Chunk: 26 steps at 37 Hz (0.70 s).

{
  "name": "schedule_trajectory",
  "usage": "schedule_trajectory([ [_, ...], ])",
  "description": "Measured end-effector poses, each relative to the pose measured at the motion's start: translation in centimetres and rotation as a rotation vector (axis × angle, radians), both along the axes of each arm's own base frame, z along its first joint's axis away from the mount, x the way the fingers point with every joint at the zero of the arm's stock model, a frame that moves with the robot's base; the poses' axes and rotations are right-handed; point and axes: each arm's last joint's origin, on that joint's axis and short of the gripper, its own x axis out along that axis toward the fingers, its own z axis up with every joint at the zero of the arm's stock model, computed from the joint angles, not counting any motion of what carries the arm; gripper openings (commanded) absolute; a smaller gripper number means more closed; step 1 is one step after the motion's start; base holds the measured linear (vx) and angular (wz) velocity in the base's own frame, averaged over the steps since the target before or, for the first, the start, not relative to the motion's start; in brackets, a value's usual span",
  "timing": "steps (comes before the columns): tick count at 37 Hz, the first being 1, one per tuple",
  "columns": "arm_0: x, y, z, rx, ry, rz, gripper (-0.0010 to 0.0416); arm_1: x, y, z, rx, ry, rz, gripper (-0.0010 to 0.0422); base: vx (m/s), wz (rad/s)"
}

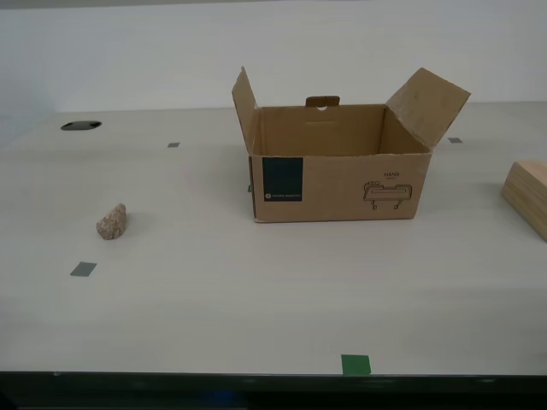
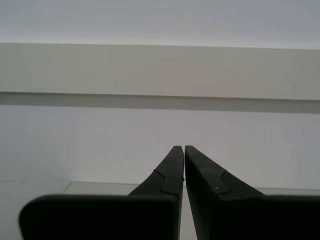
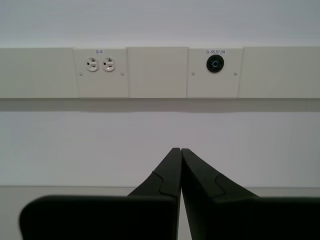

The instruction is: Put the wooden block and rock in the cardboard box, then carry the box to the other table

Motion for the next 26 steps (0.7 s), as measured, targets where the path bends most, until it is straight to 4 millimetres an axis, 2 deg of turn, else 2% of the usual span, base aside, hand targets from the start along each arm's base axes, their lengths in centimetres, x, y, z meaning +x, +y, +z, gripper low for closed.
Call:
schedule_trajectory([
  [26, 0.00, -0.01, -0.03, 0.000, 0.003, 0.000, -0.0001, 0.00, 0.00, 0.00, 0.000, 0.000, 0.000, 0.0000, 0.000, 0.000],
])
